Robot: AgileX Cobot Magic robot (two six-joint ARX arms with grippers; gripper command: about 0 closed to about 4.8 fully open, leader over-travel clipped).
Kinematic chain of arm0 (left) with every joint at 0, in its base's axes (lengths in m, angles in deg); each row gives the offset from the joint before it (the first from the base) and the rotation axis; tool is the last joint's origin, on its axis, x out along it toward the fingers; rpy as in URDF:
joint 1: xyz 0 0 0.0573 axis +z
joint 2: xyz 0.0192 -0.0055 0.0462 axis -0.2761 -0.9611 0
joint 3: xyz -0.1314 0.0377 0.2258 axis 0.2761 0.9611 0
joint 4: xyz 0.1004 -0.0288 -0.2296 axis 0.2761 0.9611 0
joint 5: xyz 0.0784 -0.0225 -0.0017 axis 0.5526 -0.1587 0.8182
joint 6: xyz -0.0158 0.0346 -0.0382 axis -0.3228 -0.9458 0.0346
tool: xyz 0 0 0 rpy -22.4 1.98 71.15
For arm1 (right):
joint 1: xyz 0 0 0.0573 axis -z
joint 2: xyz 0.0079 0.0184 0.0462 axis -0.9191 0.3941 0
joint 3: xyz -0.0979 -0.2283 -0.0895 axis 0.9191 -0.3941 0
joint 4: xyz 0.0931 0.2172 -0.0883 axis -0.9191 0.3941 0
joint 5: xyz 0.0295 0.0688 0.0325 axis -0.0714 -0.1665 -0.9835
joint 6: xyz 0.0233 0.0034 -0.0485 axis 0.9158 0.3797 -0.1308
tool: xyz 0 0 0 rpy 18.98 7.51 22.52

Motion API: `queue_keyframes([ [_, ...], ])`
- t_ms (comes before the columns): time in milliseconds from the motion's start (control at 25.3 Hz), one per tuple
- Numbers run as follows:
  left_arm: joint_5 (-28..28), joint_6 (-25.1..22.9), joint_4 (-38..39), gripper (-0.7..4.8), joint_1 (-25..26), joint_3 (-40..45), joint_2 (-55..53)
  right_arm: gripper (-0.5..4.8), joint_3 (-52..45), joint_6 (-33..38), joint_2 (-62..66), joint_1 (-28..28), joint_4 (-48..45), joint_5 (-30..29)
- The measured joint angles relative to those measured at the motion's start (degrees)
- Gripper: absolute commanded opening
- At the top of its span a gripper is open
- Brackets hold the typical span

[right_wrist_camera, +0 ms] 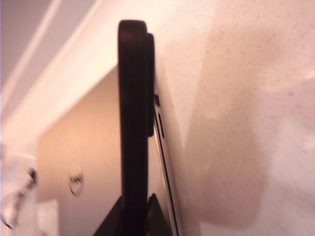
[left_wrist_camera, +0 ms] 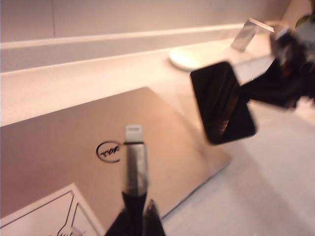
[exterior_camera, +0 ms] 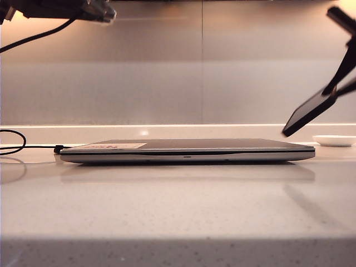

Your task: Pick up the charging cable and the phone, plug the charging cable into the charging port on the phone, and finally place them back on the table.

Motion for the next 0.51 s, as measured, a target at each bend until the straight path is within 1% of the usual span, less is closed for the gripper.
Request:
queue_keyframes([
  [119,0.0,-2.5,2.1,-0.06,0.0,0.2,0.0,-0.08,7.5,-7.8,-1.1,-1.5,13.2,2.3],
  [237,0.0,-2.9,3.5,-0.06,0.0,1.5,0.0,-0.08,12.5,-13.4,-1.1,-3.8,23.3,5.0],
  [277,0.0,-3.1,4.5,-0.06,0.0,2.6,0.0,-0.08,15.3,-16.5,-0.9,-6.4,30.5,8.2],
  [316,0.0,-3.1,4.8,-0.06,0.0,3.1,0.0,-0.08,16.3,-17.4,-0.9,-7.6,33.5,9.6],
  [356,0.0,-3.3,5.6,-0.06,0.0,4.4,0.0,-0.08,18.4,-19.0,-0.9,-10.6,38.8,12.1],
  [514,0.0,-3.3,6.0,-0.06,0.0,6.6,0.0,-0.08,19.9,-19.5,-1.0,-15.5,44.4,14.8],
])
